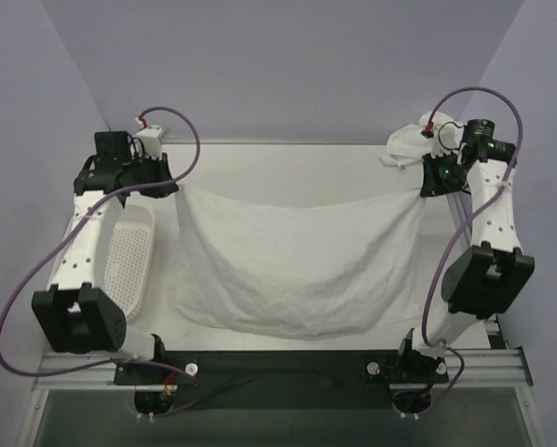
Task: Roll the towels
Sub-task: Flatten the towel
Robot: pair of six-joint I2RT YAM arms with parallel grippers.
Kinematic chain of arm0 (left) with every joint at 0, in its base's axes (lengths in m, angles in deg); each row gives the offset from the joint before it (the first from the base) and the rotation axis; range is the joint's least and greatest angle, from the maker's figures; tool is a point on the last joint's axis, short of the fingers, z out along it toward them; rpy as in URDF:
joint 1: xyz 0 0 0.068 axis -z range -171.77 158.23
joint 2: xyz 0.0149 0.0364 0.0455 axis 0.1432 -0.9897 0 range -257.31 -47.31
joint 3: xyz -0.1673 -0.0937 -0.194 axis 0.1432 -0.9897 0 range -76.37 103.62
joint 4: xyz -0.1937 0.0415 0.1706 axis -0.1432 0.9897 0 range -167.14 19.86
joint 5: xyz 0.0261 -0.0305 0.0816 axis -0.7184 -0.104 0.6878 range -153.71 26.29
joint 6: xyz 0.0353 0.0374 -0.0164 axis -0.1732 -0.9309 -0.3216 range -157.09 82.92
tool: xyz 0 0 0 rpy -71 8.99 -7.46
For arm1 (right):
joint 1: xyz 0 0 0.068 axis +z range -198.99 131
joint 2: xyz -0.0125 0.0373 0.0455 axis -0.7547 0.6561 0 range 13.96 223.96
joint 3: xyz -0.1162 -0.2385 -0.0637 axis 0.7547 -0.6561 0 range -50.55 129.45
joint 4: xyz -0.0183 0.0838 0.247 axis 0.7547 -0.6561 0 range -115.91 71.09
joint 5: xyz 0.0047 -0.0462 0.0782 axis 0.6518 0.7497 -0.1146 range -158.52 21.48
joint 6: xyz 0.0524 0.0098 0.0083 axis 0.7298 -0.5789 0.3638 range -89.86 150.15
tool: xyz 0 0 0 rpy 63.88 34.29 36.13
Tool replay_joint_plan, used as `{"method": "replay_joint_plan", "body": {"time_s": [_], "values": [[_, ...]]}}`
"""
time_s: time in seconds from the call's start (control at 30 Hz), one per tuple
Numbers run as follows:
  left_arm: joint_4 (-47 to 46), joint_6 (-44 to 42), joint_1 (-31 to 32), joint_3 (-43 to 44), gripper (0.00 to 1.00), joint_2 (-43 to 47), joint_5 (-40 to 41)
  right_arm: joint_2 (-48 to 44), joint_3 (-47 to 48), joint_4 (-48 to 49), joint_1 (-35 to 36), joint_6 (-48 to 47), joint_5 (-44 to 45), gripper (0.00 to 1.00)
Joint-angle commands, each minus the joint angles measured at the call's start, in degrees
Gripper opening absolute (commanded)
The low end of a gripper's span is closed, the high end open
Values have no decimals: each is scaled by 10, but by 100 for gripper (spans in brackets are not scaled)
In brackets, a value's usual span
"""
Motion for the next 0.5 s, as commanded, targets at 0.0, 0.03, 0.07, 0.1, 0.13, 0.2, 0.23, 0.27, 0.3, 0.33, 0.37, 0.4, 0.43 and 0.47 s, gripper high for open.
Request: {"method": "replay_joint_plan", "body": {"time_s": [0.0, 0.03, 0.07, 0.1, 0.13, 0.2, 0.23, 0.27, 0.3, 0.33, 0.37, 0.4, 0.43, 0.47], "values": [[-100, 9, 27, -4, 0, -65, 70, 73, 9, 56, 18, 34, 53, 0], [-121, 8, 44, -2, 0, -85, 79, 98, 16, 65, 25, 36, 62, 0], [-129, 1, 50, 2, 0, -107, 92, 146, 25, 71, 30, 36, 79, 0], [-141, 1, 53, 16, 0, -153, 108, 170, 48, 78, 34, 36, 85, 0], [-140, -5, 58, 29, 0, -178, 111, 193, 59, 80, 43, 36, 92, 0], [-145, -5, 64, 70, 0, -251, 130, 257, 99, 82, 50, 39, 114, 0], [-141, -1, 66, 90, 0, -276, 133, 276, 117, 82, 56, 48, 121, 0], [-139, 1, 66, 109, 0, -300, 140, 314, 134, 81, 58, 56, 135, 0], [-128, 4, 66, 152, 0, -348, 149, 331, 166, 80, 60, 62, 144, 0], [-121, 8, 66, 173, 0, -371, 152, 346, 177, 79, 65, 68, 153, 0], [-114, 12, 66, 193, 0, -392, 155, 368, 189, 78, 68, 70, 160, 0], [-107, 16, 66, 211, 0, -424, 163, 378, 198, 77, 71, 71, 177, 0], [-106, 23, 66, 234, 0, -438, 163, 387, 212, 78, 73, 71, 186, 0], [-105, 23, 65, 246, 0, -459, 165, 402, 221, 79, 79, 72, 206, 0]]}}
